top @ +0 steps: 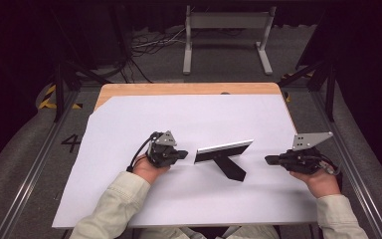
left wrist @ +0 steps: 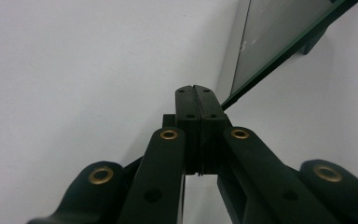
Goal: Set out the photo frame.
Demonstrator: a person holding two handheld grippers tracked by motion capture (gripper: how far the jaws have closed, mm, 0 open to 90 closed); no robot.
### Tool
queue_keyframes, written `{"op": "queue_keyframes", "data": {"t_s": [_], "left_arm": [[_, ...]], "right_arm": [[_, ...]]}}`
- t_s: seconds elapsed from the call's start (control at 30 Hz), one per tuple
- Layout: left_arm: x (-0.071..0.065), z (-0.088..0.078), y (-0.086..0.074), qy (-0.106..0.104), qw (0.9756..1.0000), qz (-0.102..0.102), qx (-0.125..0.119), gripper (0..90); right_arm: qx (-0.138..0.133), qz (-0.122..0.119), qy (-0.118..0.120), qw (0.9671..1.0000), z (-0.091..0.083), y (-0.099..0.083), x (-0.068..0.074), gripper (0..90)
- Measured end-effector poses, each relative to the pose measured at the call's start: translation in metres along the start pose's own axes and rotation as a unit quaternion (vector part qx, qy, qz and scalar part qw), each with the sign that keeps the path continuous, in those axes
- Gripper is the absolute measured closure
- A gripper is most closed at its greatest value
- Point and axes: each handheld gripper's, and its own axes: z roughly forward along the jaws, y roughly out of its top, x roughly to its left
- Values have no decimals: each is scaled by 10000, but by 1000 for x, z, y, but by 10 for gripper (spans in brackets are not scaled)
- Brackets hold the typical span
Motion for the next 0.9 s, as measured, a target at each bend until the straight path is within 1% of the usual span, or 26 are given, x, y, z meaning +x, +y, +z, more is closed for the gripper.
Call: {"op": "queue_keyframes", "data": {"t_s": [0.07,0.17,0.23,0.27,0.33,0.37,0.4,0.43,0.47,0.57,0.6,0.7,0.73,0.8,0.9], "left_arm": [[0,1,0,-3,10000,24,19,899],[-4,7,2,-86,9999,55,83,899],[-6,11,3,-183,9997,120,134,899],[-6,11,3,-183,9997,120,134,899],[-10,16,4,-300,9990,234,234,899],[-10,16,4,-300,9990,234,234,900],[-10,17,5,-263,9989,285,251,900],[-9,18,5,-292,9990,242,241,900],[-9,18,5,-306,9990,245,234,900],[-8,20,5,-295,9987,294,279,900],[-8,21,6,-263,9987,332,287,900],[-7,22,6,-286,9985,333,314,900],[-7,22,6,-308,9985,303,327,900],[-6,22,6,-463,9979,281,349,900],[-7,22,7,-599,9969,324,386,900]], "right_arm": [[-11,-11,-1,10000,0,0,0,900],[-14,-19,7,10000,-1,0,0,900],[-18,-13,6,10000,-1,0,0,900],[-18,-13,6,10000,-1,0,0,900],[-43,-17,23,10000,-2,0,1,900],[-43,-17,23,10000,-2,0,1,900],[-46,-21,28,10000,-2,0,1,900],[-53,-27,30,10000,-2,0,1,900],[-56,-24,32,10000,-2,0,1,900],[-56,-26,42,10000,-2,0,1,900],[-61,-27,49,10000,-1,0,1,900],[-69,-23,56,10000,-1,0,1,900],[-70,-21,62,10000,-1,0,1,900],[-82,-21,65,9999,-2,0,1,900],[-103,-15,65,9999,-3,1,1,900]]}}
